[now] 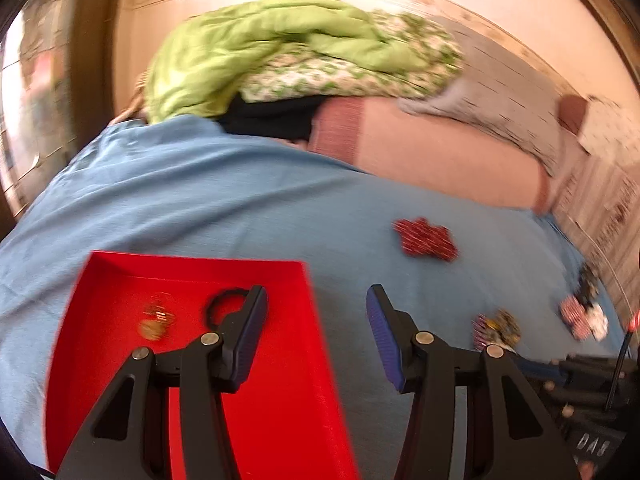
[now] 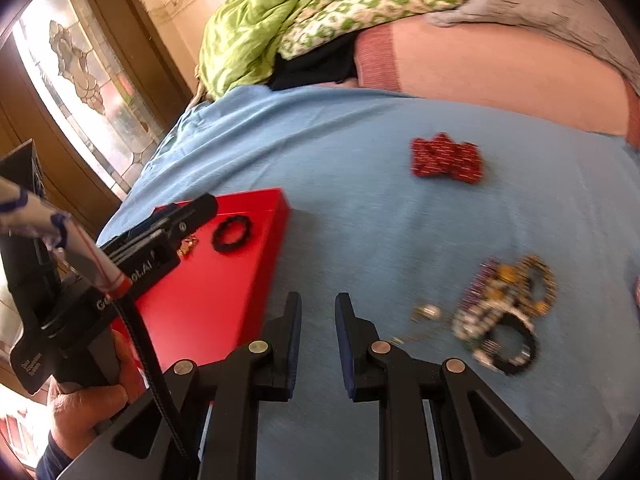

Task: Organize jewelry
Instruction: 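Move both open tools from the red box back to the jewelry pile, then grasp the leopard-print beaded bracelet with the right tool while the left tool grasps a pearl earring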

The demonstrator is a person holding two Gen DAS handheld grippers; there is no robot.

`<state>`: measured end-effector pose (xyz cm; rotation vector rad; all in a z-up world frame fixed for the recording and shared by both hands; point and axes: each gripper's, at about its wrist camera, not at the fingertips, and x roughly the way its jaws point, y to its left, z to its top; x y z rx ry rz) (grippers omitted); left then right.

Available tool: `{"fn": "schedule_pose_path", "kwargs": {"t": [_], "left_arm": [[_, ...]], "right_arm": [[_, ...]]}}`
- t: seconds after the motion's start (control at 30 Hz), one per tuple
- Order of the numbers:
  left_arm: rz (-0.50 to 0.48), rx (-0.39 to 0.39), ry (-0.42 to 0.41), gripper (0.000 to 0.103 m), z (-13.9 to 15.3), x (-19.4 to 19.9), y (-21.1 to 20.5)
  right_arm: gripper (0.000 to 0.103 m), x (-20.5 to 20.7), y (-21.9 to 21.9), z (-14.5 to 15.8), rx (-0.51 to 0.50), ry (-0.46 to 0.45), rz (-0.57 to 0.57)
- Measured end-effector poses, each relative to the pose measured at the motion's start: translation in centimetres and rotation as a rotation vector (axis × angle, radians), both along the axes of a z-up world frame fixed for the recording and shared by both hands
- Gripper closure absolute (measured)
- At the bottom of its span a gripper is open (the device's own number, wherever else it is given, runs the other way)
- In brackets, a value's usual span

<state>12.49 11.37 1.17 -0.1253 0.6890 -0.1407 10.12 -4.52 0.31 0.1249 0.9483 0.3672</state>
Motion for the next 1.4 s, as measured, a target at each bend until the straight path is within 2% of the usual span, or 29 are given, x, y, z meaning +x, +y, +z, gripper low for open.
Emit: {"fn": "schedule_pose_path", "kwargs": {"t": [0.23,0.4,0.6,0.83,1.03,1.17,1.23,1.33,1.4], "left_arm": [[-0.112,-0.002,0.051,0.053,-1.6,-0.6,-5.0],[-0.2,0.019,0.107,0.053,-3.3,-0.3,-7.9],[-0.245,0.009,0.162,0.053,-4.7,0.7,-9.3],[-0.251,-0.035,0.203,0.053,-5.2,2.3,-9.5],[-0.263,-0.052,0.223,0.053,-5.5,2.9,-10.2],[-0.284,-0.024,0.218,0.053,-5.5,2.5,-10.7],[-0.294,-0.011,0.209,0.053,-5.3,2.1,-10.9],[-0.297,0.019,0.185,0.053,-4.6,1.2,-10.9],[-0.297,0.033,0.177,0.053,-4.0,0.6,-11.0]], "right_arm": [[0.084,-0.3,-9.5,0.0,0.062,-0.006,-0.172],[0.084,1.0,-15.9,-2.3,0.084,0.016,-0.35],[0.084,3.0,-19.9,-5.1,0.145,0.098,-0.432],[0.084,5.4,-20.0,-6.9,0.168,0.148,-0.416],[0.084,7.1,-18.4,-8.1,0.047,0.162,-0.387],[0.084,7.4,-16.5,-7.9,-0.109,0.124,-0.332],[0.097,7.4,-16.2,-7.7,-0.163,0.113,-0.319],[0.097,7.2,-17.5,-7.4,-0.131,0.119,-0.353],[0.097,6.9,-18.6,-6.5,-0.107,0.086,-0.385]]}}
